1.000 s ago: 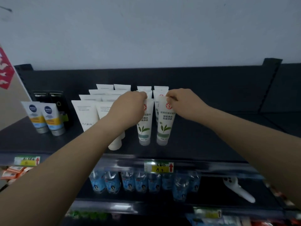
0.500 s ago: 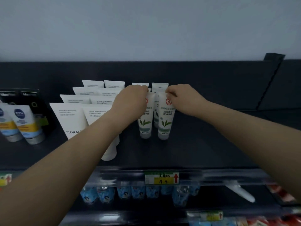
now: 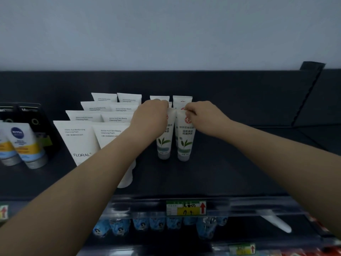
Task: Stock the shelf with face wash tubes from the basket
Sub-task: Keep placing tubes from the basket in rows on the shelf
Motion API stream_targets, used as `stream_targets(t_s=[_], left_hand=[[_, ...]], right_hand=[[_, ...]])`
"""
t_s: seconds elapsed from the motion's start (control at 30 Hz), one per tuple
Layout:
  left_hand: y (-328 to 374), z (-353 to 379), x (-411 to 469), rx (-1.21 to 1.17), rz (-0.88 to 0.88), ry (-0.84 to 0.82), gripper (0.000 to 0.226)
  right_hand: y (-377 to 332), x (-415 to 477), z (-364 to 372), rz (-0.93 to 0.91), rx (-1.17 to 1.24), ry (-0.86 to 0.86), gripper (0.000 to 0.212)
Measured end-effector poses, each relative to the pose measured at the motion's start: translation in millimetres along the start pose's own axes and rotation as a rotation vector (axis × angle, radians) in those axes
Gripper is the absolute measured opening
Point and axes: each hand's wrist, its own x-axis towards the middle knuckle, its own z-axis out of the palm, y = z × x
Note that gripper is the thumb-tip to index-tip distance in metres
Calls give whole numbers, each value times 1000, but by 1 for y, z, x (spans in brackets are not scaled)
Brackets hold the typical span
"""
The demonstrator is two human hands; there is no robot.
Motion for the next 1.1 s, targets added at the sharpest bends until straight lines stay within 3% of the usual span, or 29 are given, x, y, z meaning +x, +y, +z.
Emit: stream_targets(t_s=[0.57,0.8,1.1], left_hand=[[4,8,-4,99,23,46,22],[4,5,-6,94,73,77,35],[6,-1,-19,139,127,233,34]], right_hand=[[-1,1,6,-51,-32,56,25],[-2,0,5,-84,-31,72,22],[3,-7,9,-167,-198,207,42]])
